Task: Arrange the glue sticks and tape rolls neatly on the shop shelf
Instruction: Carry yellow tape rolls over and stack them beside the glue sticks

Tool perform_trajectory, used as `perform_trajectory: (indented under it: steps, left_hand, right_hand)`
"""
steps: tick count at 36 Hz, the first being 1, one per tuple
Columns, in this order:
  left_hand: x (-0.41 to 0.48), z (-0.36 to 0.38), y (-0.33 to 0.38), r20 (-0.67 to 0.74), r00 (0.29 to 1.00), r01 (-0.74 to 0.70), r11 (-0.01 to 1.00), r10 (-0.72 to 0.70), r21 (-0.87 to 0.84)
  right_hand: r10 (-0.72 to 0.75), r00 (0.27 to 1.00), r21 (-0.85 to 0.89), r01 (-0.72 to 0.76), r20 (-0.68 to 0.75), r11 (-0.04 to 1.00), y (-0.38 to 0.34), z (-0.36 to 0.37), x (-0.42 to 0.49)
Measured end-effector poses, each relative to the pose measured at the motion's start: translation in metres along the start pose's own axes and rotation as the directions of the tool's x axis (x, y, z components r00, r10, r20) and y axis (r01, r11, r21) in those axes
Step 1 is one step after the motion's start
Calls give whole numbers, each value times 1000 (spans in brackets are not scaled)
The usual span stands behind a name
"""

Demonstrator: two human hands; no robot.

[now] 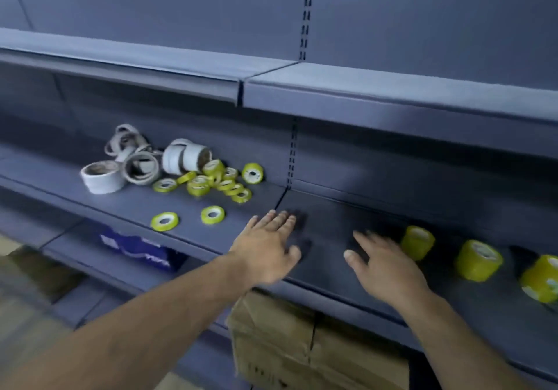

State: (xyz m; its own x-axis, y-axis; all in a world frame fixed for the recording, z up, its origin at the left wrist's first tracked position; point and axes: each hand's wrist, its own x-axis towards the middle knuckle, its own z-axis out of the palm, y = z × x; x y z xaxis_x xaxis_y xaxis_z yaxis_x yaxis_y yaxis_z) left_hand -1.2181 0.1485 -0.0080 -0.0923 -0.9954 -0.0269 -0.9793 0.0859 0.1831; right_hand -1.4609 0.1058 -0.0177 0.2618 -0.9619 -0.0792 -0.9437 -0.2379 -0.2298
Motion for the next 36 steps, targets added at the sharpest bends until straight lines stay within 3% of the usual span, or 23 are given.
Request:
perform_trajectory:
  steps: [9,22,28,36]
  left_hand:
    - [-60,-10,-120,-80,979,185,981,-189,-59]
    - [-81,-40,-316,-49,974,220,974,-223,-62]
    - [-62,-45,-356,-14,981,194,977,-196,-88]
    - [-23,-41,-353,-3,991,132,984,-134,-119]
  right_hand:
    - [-181,981,-3,182,68,983,-118,26,19]
    - [-158,987,-65,159,11,985,-290,55,71]
    - [-68,997,-96,70,19,993,-308,51,89]
    - [52,998,-168,-47,27,985,-293,42,119]
